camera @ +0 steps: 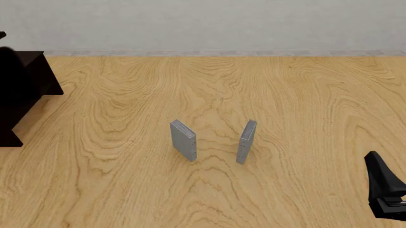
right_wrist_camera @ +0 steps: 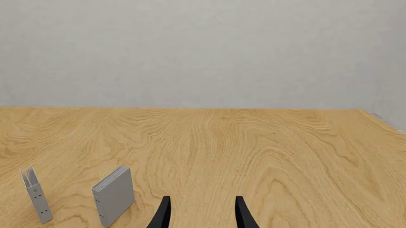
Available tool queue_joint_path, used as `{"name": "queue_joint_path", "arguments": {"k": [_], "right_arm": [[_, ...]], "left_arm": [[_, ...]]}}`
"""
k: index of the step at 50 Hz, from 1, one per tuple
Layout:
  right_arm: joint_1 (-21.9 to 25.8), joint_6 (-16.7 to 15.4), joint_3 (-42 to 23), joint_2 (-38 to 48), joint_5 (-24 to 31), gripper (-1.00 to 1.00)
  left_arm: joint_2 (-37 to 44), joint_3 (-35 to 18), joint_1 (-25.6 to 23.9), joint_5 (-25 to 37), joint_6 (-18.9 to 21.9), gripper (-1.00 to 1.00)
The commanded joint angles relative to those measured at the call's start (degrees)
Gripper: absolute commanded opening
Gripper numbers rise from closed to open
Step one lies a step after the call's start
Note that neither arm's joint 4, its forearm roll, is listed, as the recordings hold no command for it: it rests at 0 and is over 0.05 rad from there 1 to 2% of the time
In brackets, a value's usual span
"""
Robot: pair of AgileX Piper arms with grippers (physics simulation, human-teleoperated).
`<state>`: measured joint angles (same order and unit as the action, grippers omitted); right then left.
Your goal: Pick up the book in the middle and place it on the cabinet shelf.
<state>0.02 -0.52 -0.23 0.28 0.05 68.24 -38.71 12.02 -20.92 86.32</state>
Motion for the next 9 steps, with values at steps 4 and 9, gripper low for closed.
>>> {"name": "queue_joint_path", "arguments": {"k": [4,9], "right_arm": [[0.02,-0.02,0.0,0.0,0.0,1.0],[-0.01,0.01,0.0,0.0,0.0,1.0]], "left_arm": [[-3.49,1.39,-7.17,1.85,-7.5,1.0],[-2.34,2.61,-9.08,-0.68,-8.71,1.0]]}}
